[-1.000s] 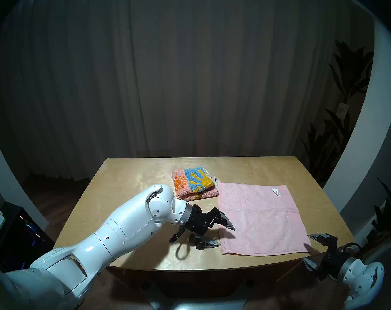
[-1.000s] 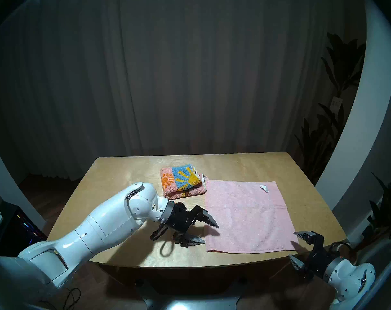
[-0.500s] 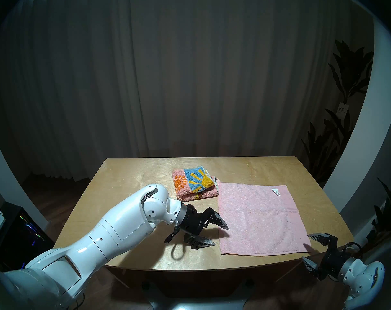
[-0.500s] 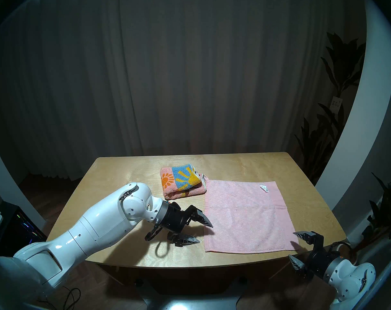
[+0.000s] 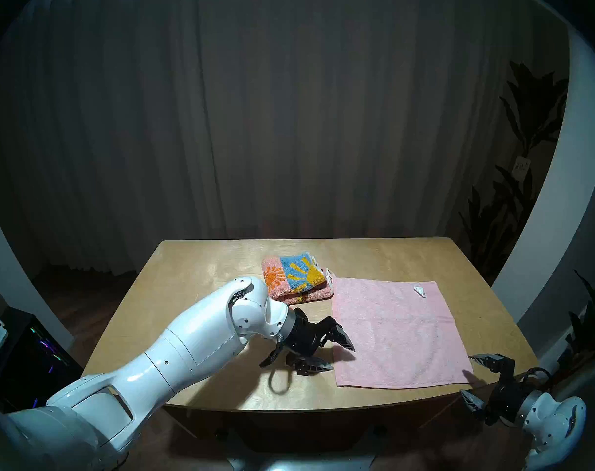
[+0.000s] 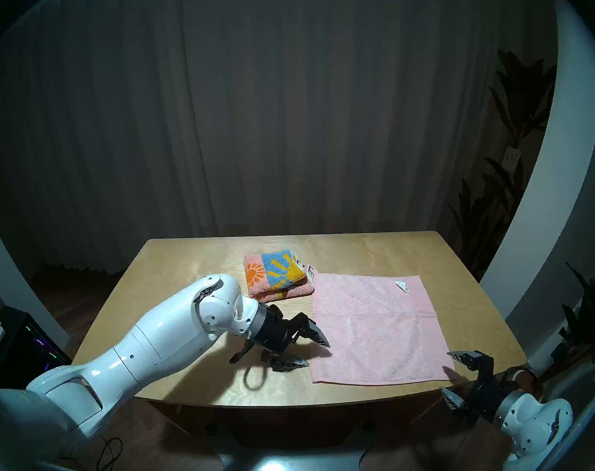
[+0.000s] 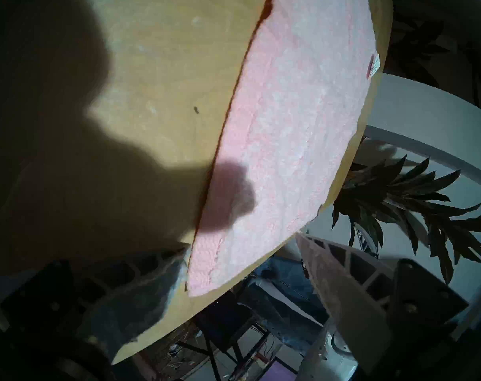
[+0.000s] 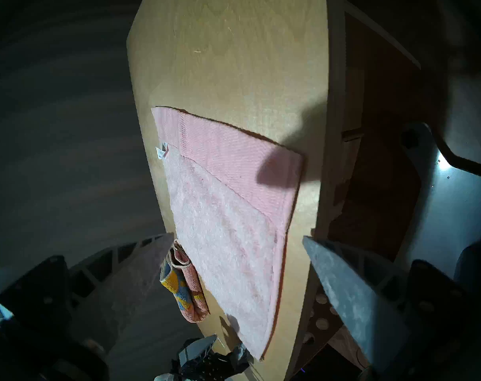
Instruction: Fold each towel twice and stack them on table
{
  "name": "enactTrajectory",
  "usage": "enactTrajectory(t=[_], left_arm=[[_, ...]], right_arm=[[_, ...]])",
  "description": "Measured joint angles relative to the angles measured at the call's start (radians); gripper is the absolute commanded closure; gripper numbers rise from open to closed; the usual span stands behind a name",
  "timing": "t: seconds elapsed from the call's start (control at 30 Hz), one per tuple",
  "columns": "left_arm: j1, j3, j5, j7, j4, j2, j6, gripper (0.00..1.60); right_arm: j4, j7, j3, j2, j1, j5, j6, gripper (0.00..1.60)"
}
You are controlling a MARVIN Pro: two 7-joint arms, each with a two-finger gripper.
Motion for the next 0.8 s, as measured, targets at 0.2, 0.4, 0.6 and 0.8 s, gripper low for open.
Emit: enactTrajectory(t=[0.2, 0.4, 0.6, 0.8], left_arm=[[0.001, 0.0, 0.018, -0.006, 0.0, -0.01, -0.006, 0.0], [0.002, 0.0, 0.03, -0.016, 0.002, -0.015, -0.009, 0.0], [0.006, 0.0, 0.059, -0.035, -0.007, -0.013, -0.019, 0.0], [0.002, -0.001, 0.089, -0.062, 0.0, -0.015, -0.019, 0.0]], right_arm=[[-0.003, -0.008, -0.004, -0.002, 0.0, 0.003, -0.008, 0.0], [-0.005, -0.016, -0.011, -0.002, 0.001, 0.004, -0.012, 0.0], [-0.009, -0.024, -0.015, -0.002, 0.001, 0.005, -0.016, 0.0], [-0.011, -0.027, -0.017, -0.003, -0.003, 0.007, -0.016, 0.0]])
